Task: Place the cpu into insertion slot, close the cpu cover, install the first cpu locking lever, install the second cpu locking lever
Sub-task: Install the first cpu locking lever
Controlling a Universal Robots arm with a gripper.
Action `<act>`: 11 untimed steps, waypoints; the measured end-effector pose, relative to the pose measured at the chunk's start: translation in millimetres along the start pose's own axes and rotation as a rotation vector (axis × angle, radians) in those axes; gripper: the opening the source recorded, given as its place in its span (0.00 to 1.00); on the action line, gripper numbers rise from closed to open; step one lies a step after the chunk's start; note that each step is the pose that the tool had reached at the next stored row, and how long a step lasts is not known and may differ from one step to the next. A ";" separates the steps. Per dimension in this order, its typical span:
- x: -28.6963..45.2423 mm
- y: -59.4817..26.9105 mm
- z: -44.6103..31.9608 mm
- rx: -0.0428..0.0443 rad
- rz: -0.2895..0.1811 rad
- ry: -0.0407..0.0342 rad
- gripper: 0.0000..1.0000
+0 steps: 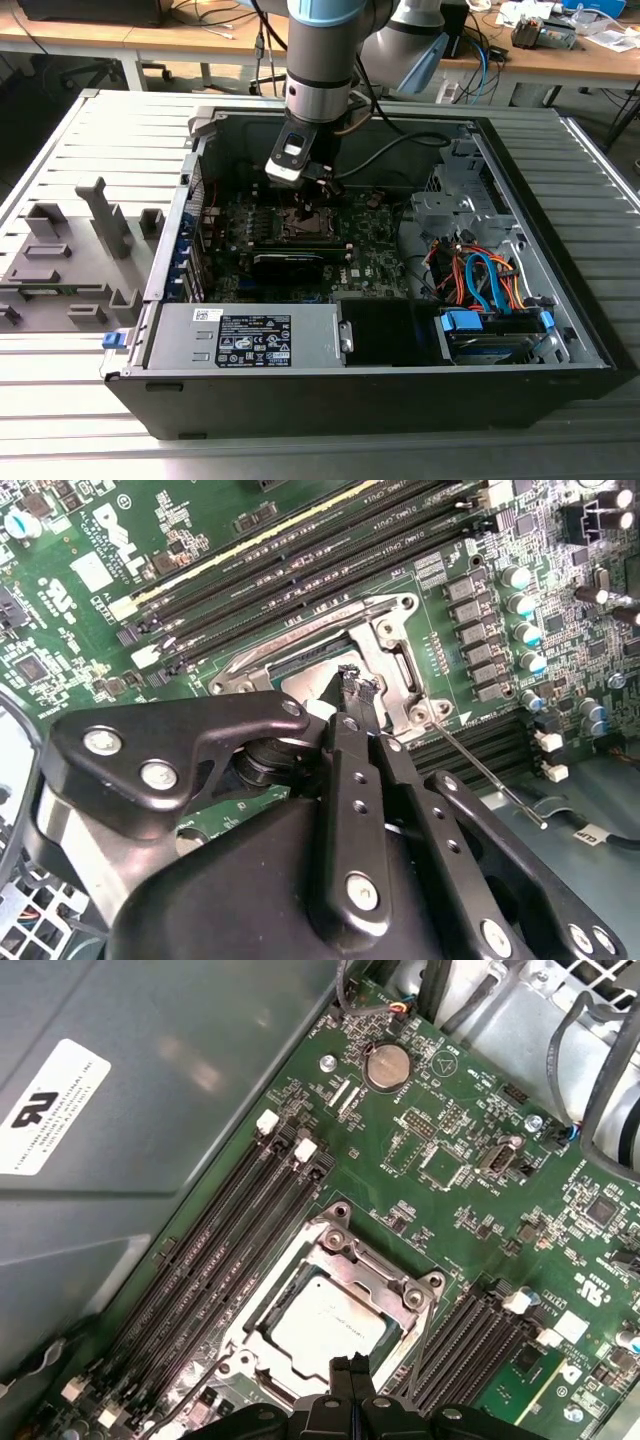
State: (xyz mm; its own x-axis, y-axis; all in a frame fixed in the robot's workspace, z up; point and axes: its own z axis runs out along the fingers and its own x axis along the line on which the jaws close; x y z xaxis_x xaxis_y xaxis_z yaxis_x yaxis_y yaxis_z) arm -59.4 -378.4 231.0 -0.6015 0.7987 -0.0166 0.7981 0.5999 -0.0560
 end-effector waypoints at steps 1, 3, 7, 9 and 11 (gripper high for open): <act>0.0 0.0 0.0 -0.0001 -0.003 -0.0002 0.11; 0.0 0.0 0.0 -0.0002 -0.011 -0.0006 0.11; 0.0 0.0 0.0 -0.0005 -0.028 -0.0016 0.11; 0.0 0.0 0.0 -0.0006 -0.037 -0.0021 0.11; 0.0 0.0 0.0 -0.0009 -0.051 -0.0029 0.11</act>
State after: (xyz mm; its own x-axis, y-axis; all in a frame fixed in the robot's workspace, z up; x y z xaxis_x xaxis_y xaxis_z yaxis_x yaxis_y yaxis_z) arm -59.4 -378.4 231.0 -0.6414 0.7671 -0.0167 0.7666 0.6397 -0.0559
